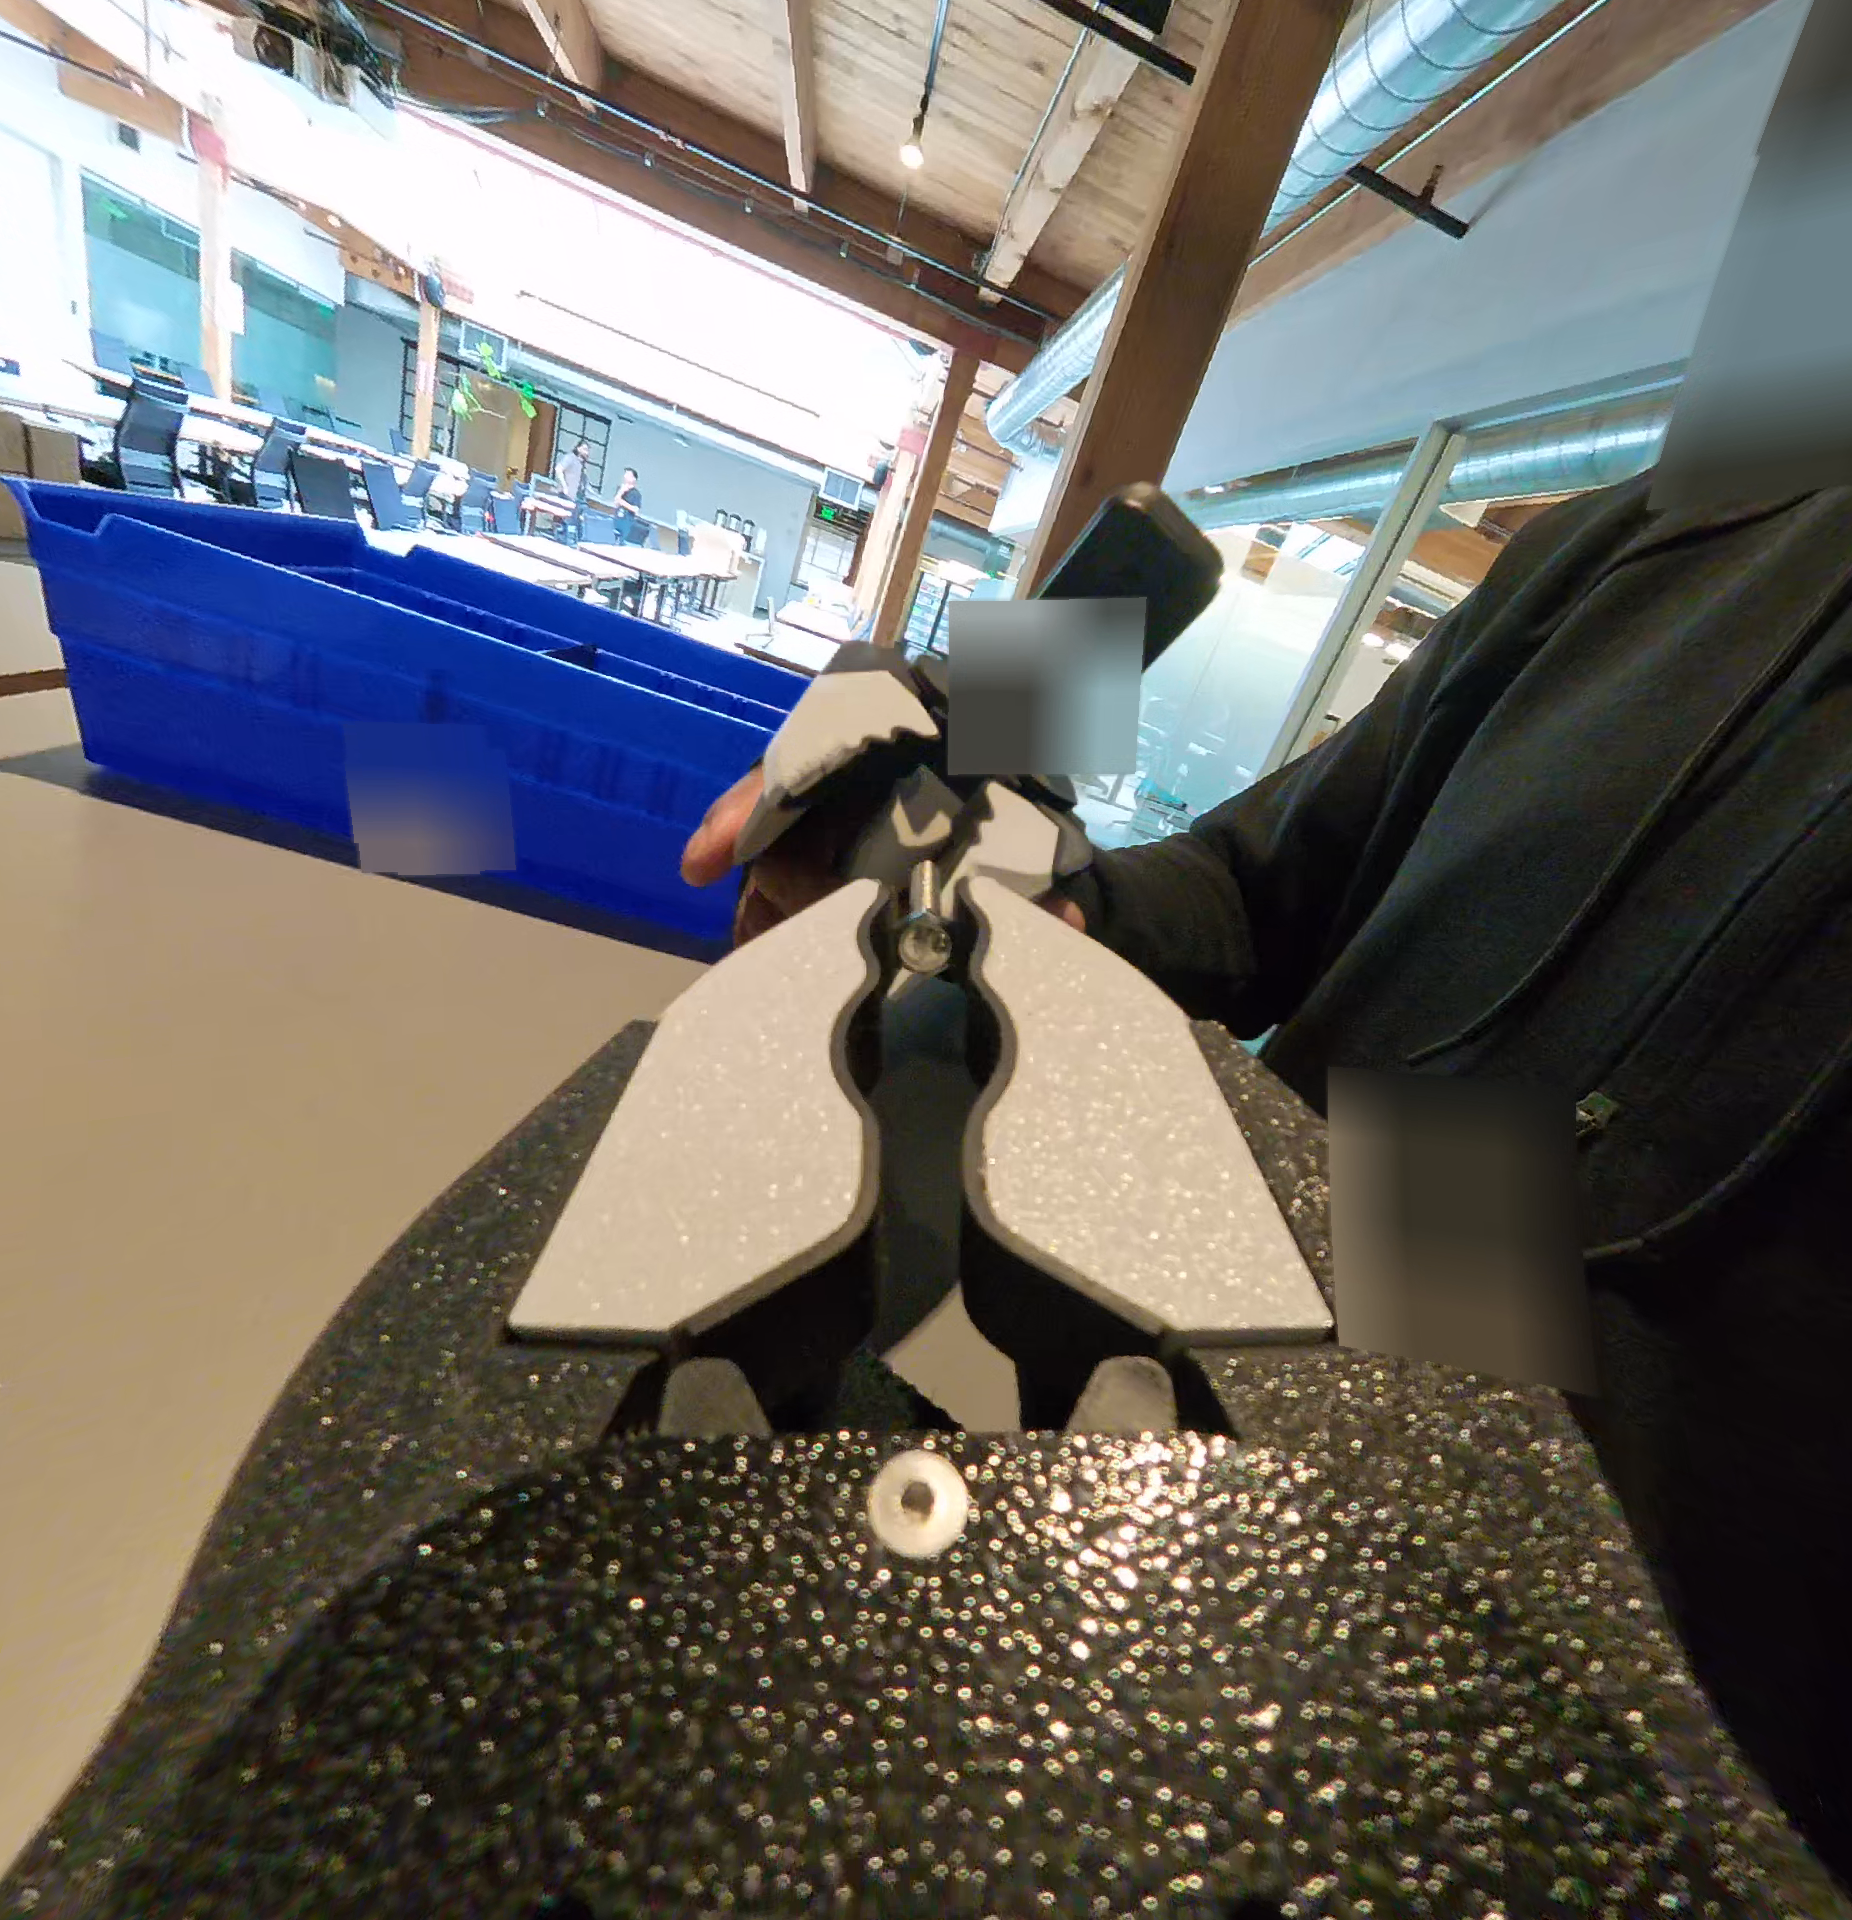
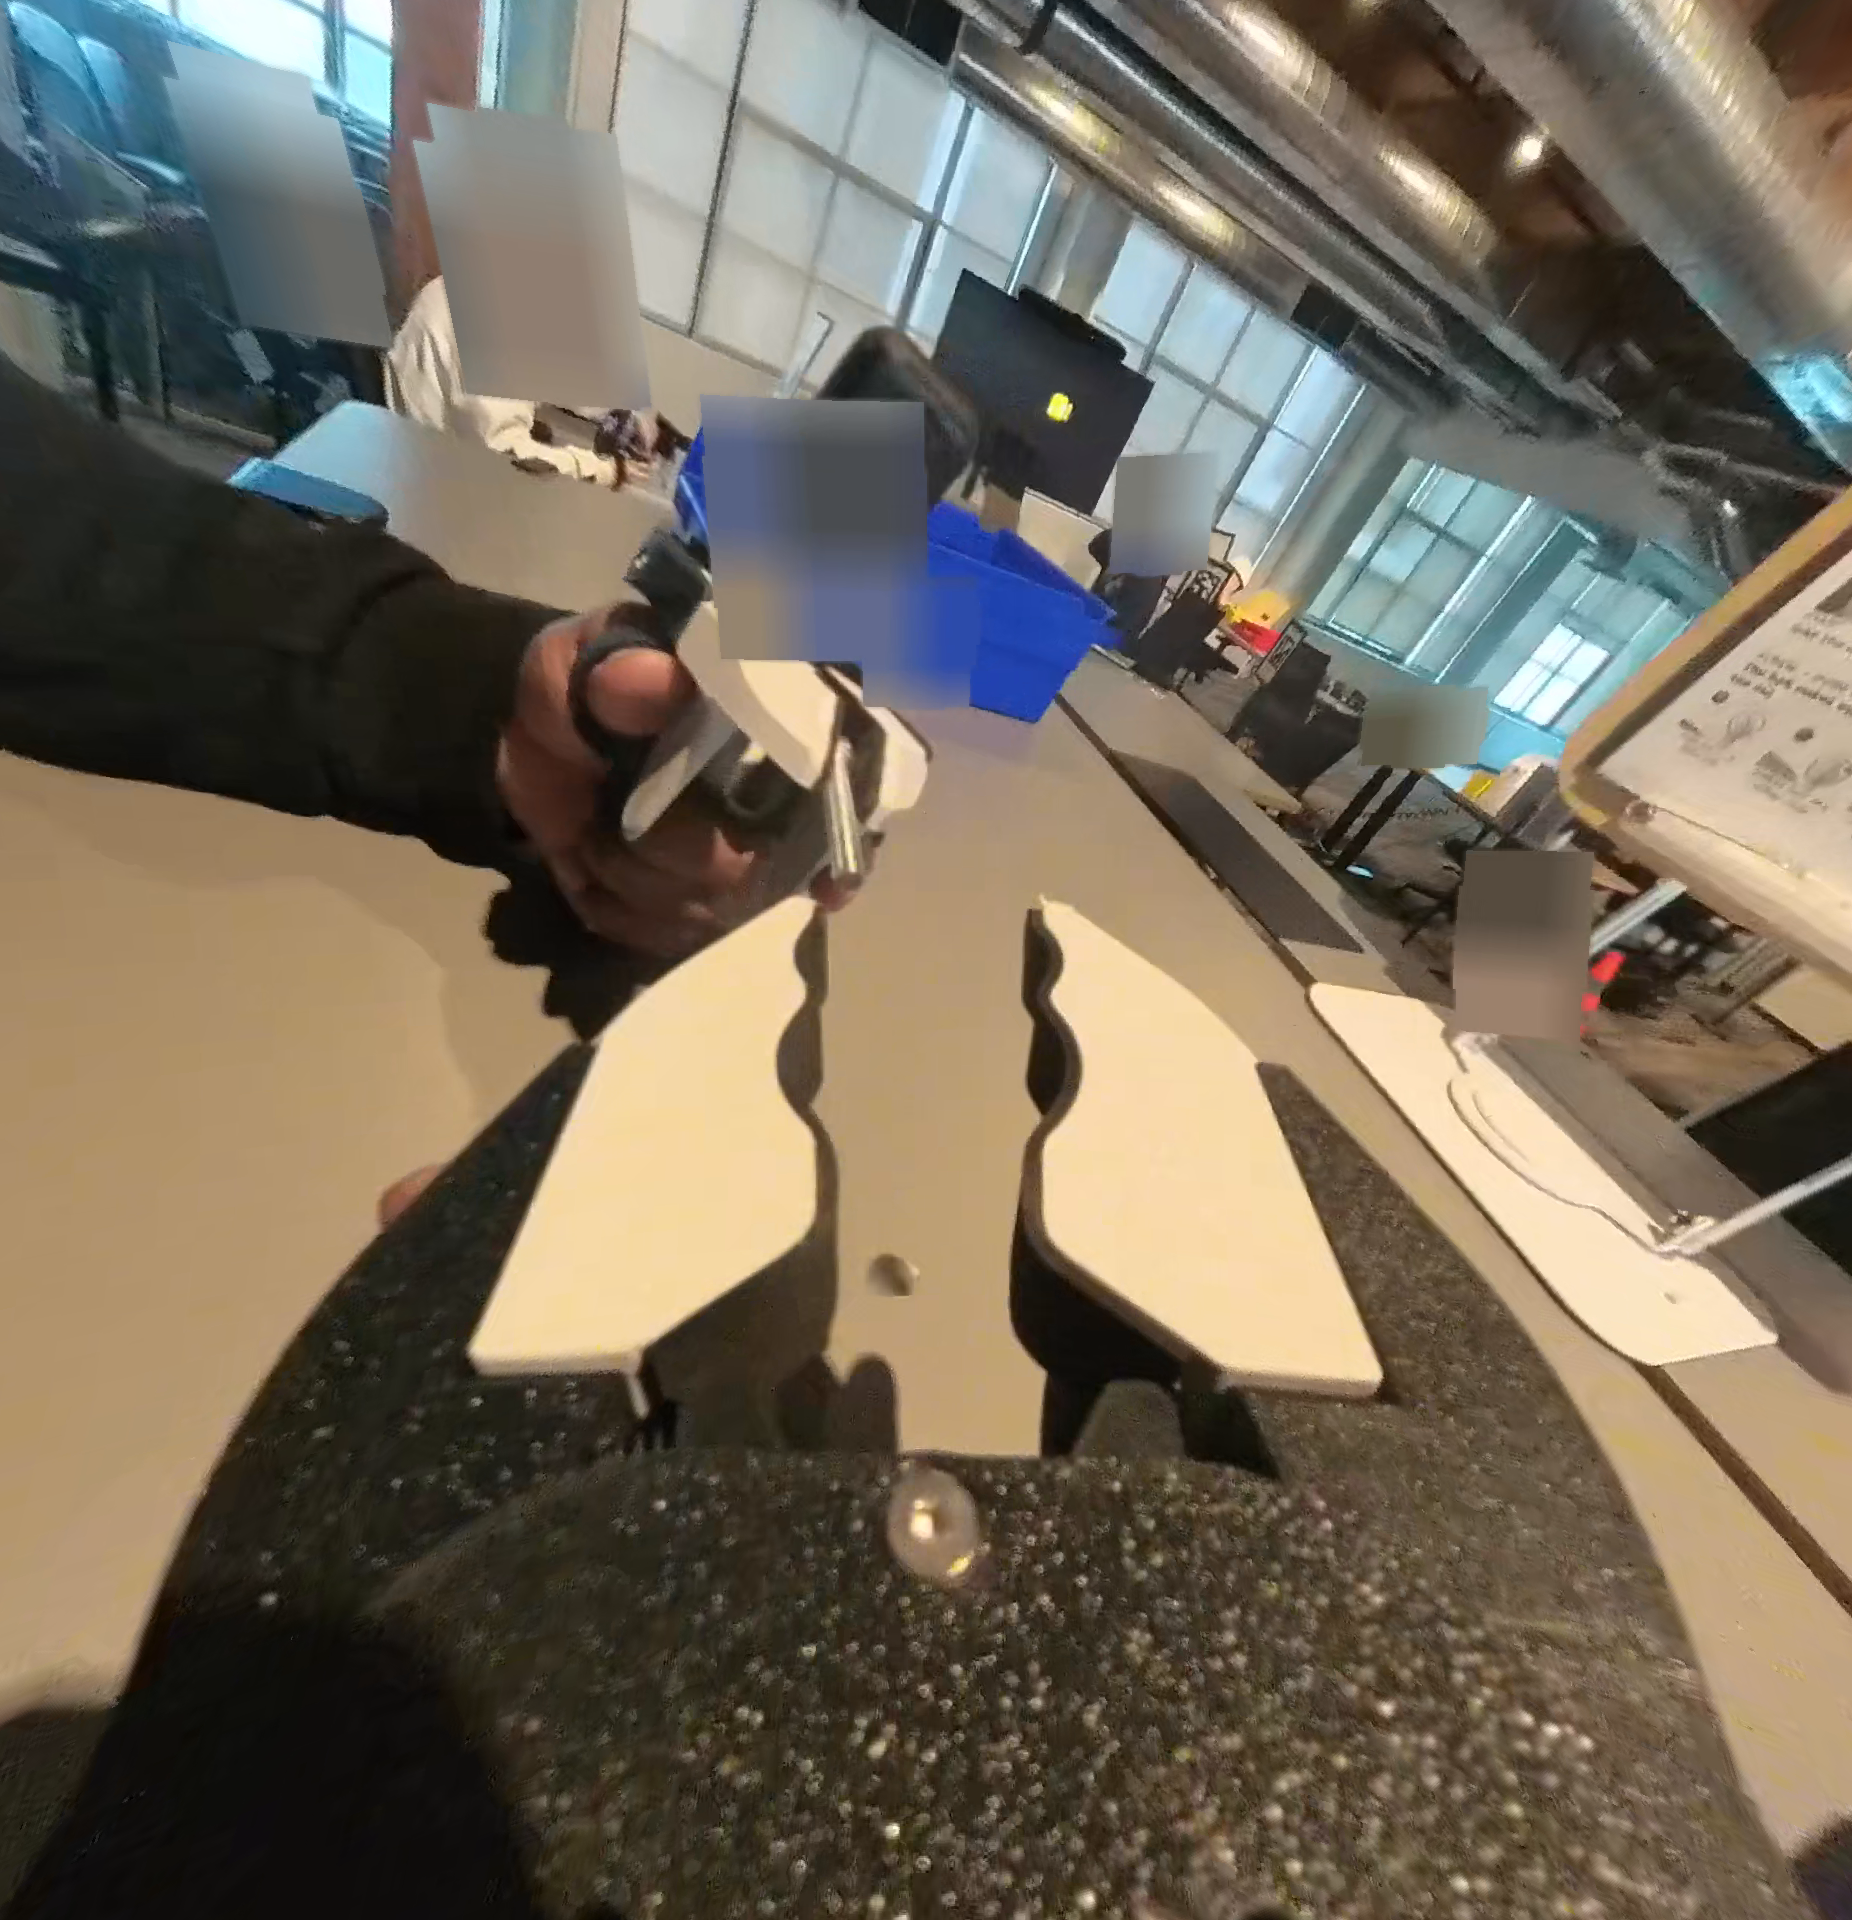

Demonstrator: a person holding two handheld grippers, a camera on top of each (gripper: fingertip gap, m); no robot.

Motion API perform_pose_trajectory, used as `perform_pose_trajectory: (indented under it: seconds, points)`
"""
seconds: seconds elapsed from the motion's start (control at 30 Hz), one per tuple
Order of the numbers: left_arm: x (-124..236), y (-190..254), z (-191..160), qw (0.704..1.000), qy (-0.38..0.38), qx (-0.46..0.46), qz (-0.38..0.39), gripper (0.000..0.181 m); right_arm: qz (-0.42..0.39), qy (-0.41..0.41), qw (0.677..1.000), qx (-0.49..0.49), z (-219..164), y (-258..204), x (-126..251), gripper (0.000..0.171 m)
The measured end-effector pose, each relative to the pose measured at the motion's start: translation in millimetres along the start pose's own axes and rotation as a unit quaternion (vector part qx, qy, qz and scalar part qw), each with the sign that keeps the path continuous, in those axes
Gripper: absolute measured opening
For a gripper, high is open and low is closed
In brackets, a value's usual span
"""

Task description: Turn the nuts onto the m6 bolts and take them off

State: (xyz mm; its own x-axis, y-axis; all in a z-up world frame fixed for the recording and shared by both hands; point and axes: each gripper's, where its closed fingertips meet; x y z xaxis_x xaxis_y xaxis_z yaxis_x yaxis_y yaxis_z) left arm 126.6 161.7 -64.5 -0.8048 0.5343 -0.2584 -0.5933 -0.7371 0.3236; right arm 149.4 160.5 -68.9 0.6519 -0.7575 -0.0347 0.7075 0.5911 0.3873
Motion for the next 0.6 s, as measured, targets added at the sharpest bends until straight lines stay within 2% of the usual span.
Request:
perform_pose_trajectory:
  seconds: [0.07,0.3,0.4,0.6]
  points:
    - [1,-3,2,1.000,0.006,-0.005,0.011,0.010,0.011,-0.029,0.999,0.010,-10,0,1,0.035]
    - [11,-22,17,0.996,0.051,-0.023,0.068,0.010,-0.064,-0.094,0.992,-0.051,-33,32,9,0.038]
    - [13,-26,19,0.995,0.059,-0.018,0.078,0.010,-0.094,-0.143,0.985,-0.035,-45,31,11,0.043]
    - [11,-29,15,0.995,0.045,-0.021,0.088,0.010,-0.118,-0.216,0.969,0.011,-70,13,10,0.041]
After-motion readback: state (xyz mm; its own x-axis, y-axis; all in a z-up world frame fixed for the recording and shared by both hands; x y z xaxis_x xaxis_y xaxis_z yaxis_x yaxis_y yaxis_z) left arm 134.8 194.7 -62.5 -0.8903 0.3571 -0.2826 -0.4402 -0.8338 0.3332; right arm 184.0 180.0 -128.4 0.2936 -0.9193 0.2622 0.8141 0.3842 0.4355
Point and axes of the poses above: each gripper's, where its closed fingertips meet, x back along the fingers, z out of its top, y = z × x across the jaws, and after that the axes turned 6 degrees about y, right-handed
